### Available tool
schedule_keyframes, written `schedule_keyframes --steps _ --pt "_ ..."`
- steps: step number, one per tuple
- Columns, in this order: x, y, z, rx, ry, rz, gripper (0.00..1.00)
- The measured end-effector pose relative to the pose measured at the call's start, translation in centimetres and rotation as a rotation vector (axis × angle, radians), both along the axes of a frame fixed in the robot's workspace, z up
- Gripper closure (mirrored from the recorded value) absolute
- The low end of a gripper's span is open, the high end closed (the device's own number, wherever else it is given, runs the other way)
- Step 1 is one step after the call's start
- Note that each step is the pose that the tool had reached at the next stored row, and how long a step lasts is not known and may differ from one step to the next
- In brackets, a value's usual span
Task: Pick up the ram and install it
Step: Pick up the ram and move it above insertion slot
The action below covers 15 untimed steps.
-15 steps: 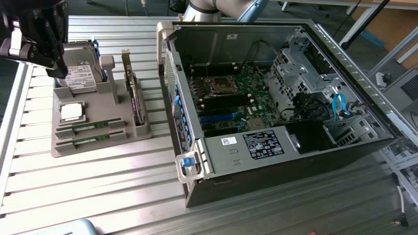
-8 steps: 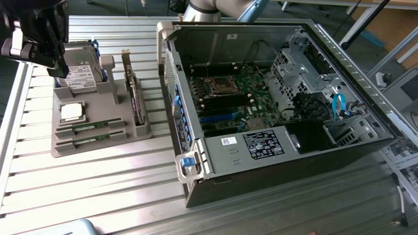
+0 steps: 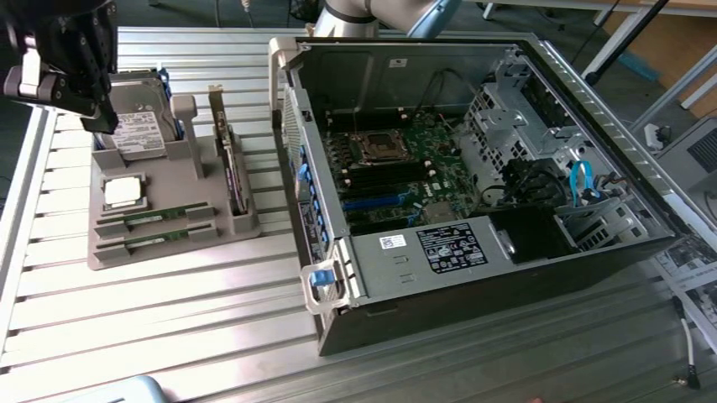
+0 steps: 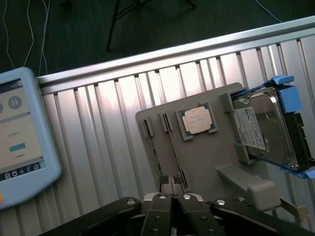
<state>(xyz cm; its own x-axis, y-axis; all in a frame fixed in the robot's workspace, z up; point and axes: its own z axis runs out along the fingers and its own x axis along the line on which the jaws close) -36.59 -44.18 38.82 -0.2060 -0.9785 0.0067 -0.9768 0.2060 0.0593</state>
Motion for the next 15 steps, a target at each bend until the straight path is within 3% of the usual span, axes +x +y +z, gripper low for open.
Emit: schedule_keyframes --steps 15 --pt "0.02 0.0 0.0 0.0 -0.0001 0.16 0.89"
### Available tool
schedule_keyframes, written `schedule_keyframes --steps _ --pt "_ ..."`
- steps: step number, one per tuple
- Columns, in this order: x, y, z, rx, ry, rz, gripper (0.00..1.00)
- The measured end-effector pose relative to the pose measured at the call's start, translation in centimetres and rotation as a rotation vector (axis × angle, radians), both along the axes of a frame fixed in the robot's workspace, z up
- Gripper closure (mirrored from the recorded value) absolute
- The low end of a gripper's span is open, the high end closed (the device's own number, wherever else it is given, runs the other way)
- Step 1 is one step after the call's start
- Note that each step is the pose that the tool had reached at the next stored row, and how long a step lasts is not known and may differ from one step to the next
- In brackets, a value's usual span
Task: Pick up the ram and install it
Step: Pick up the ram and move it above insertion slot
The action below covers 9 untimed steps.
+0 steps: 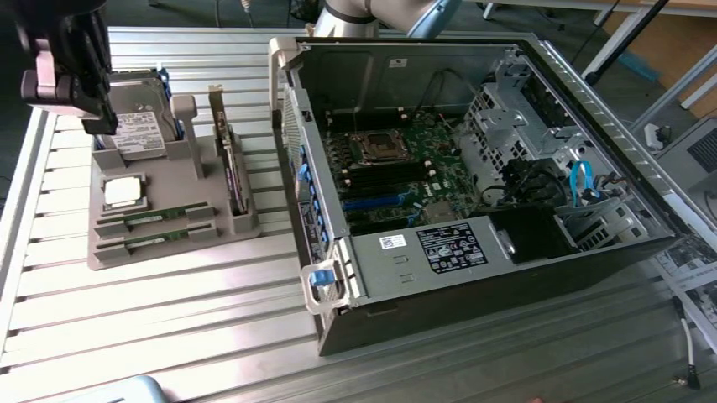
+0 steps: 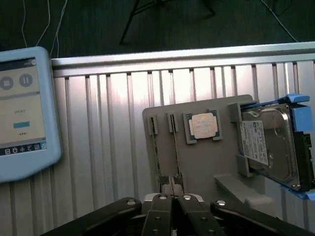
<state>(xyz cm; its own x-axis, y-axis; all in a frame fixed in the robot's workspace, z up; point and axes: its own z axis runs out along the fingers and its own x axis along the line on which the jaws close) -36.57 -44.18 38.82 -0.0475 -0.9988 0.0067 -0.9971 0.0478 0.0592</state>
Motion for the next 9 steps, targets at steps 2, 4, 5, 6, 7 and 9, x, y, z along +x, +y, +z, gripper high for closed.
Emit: schedule_keyframes --steps 2,4,5,6,7,9 --pt "0.0 0.0 0.0 0.0001 0.0 0.016 0.89" --pt "0.0 0.0 0.0 0.0 0.0 0.017 0.89" --pt "0.0 0.0 0.0 0.0 -0.0001 0.017 0.89" --pt "0.0 0.0 0.0 0.0001 -0.0006 0.018 0.89" --pt "0.01 0.0 0.0 0.0001 -0.0016 0.018 0.89" --pt "0.0 0.0 0.01 0.0006 -0.0048 0.02 0.89"
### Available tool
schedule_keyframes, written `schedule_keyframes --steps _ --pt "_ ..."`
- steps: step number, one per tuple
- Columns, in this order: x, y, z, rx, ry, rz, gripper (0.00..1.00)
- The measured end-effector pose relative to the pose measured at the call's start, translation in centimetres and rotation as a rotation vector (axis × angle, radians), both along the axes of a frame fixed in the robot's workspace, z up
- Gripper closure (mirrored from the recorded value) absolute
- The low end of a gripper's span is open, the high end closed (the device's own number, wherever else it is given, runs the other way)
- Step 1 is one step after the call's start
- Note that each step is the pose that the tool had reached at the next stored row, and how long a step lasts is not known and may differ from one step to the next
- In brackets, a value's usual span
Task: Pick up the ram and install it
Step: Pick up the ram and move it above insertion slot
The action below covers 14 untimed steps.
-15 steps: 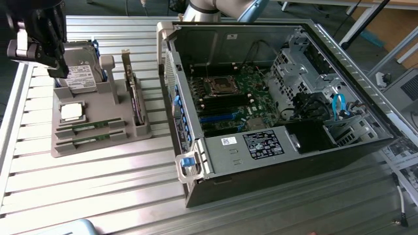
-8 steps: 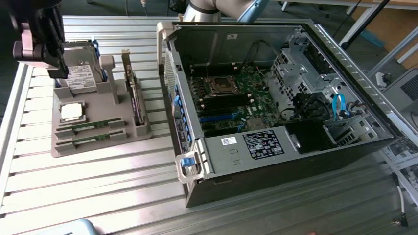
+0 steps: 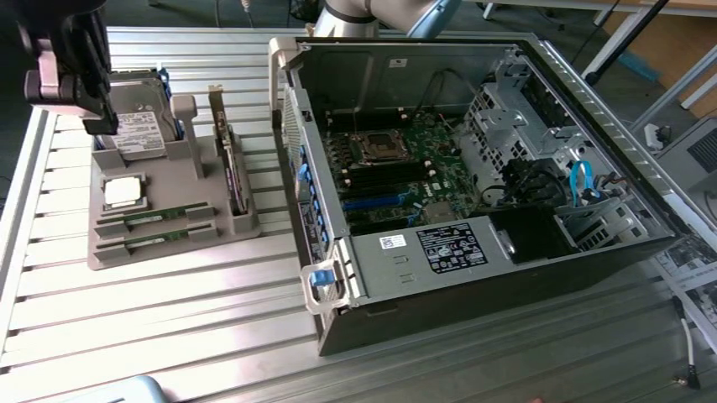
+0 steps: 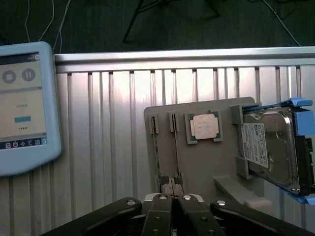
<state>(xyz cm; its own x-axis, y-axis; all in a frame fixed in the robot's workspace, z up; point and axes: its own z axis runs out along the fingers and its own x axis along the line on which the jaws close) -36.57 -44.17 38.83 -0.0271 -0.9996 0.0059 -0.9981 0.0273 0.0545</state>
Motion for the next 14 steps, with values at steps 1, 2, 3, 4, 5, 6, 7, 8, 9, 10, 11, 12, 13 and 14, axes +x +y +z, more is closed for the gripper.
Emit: schedule_keyframes --steps 1,2,3,4,5,6,7,8,9,10,11,12,13,14 --pt "0.0 0.0 -0.01 0.0003 -0.0028 0.002 0.89" --pt "-0.01 0.0 -0.01 0.0004 -0.0068 0.003 0.89" --pt "-0.02 0.0 -0.01 0.0005 -0.0104 0.005 0.89" --pt "-0.02 0.0 -0.01 0.0005 -0.0136 0.007 0.89" --pt "-0.02 0.0 -0.01 0.0005 -0.0159 0.008 0.89" --pt "-0.01 0.0 -0.01 0.0005 -0.0176 0.009 0.89" --pt "-0.01 0.0 -0.01 0.0006 -0.0187 0.009 0.89" --pt "-0.02 0.0 -0.02 0.0007 -0.0196 0.01 0.89" --pt "-0.02 0.0 -0.02 0.0006 -0.0196 0.01 0.89" --pt "-0.02 0.0 -0.01 0.0006 -0.0196 0.01 0.89" --pt "-0.02 0.0 -0.01 0.0005 -0.0196 0.01 0.89" --pt "-0.02 0.0 -0.02 0.0006 -0.0197 0.011 0.89" --pt "-0.02 -0.01 -0.05 0.0015 -0.0209 0.011 0.89" --pt "-0.02 -0.01 -0.09 0.0027 -0.0226 0.011 0.89"
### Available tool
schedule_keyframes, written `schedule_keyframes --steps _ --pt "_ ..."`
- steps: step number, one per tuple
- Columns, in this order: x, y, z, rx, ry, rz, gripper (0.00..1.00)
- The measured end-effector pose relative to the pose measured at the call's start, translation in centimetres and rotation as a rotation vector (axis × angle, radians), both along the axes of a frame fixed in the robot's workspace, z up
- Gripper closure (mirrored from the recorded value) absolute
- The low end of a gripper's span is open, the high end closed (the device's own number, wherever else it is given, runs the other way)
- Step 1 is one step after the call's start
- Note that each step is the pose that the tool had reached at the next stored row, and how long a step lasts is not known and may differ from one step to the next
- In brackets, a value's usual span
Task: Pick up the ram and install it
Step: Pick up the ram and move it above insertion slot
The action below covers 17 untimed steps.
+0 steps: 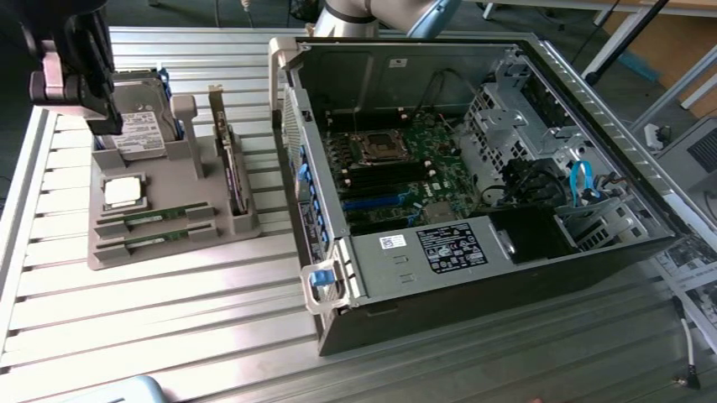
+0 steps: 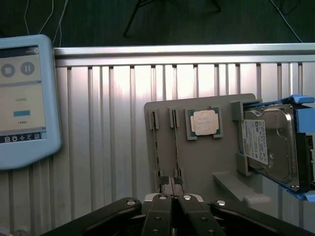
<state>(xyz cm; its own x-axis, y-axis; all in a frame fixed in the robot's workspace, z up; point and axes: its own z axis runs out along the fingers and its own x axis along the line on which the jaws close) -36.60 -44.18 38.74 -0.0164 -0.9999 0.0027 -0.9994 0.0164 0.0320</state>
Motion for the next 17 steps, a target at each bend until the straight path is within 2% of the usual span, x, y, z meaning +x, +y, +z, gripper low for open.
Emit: schedule_keyframes --steps 7,17 --pt "0.01 0.0 -0.36 0.0042 -0.0147 0.005 0.89" --pt "0.0 0.0 -0.72 0.0042 -0.0169 0.009 0.89"
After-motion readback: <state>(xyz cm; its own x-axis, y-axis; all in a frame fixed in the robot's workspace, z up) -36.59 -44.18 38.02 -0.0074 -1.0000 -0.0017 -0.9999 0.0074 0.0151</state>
